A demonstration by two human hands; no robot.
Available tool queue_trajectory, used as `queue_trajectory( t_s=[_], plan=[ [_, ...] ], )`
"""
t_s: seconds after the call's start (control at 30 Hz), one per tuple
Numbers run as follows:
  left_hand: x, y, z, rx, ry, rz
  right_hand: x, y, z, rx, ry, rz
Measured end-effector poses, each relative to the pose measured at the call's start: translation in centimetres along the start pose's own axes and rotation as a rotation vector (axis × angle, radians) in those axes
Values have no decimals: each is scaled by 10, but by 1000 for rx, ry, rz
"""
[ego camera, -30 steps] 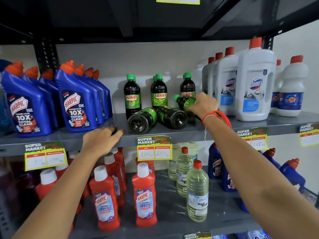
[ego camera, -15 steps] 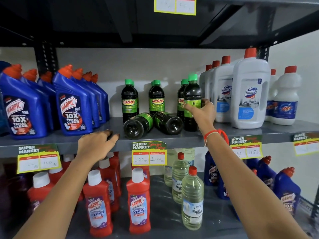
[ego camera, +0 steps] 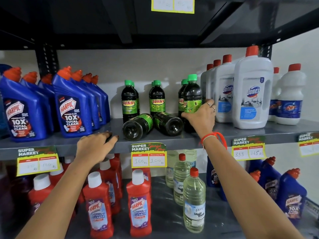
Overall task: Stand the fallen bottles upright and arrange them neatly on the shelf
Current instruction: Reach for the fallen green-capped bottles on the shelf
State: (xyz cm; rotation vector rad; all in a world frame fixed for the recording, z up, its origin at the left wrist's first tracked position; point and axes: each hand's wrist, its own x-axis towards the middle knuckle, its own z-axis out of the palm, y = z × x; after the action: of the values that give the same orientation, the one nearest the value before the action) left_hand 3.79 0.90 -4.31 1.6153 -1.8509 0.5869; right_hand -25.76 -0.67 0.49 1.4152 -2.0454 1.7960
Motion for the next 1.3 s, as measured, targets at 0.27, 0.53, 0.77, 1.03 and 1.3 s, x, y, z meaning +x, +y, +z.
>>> queue_trajectory(
  t_s=[0.27,0.53,0.77,1.03,1.3],
  plan=[
    [1,-3,5,6,21,9,24,8,-12,633,-418,291],
    [0,-1,4,-1,43,7,4,9,3,-67,-117,60],
    [1,-3,6,-16,42,22,10,7,-2,90,-135,91],
    [0,-2,5,-23,53,25,7,9,0,156,-64,68],
    [1,-5,8,15,33,17,-18,-40,5,86,-24,-501]
  ],
)
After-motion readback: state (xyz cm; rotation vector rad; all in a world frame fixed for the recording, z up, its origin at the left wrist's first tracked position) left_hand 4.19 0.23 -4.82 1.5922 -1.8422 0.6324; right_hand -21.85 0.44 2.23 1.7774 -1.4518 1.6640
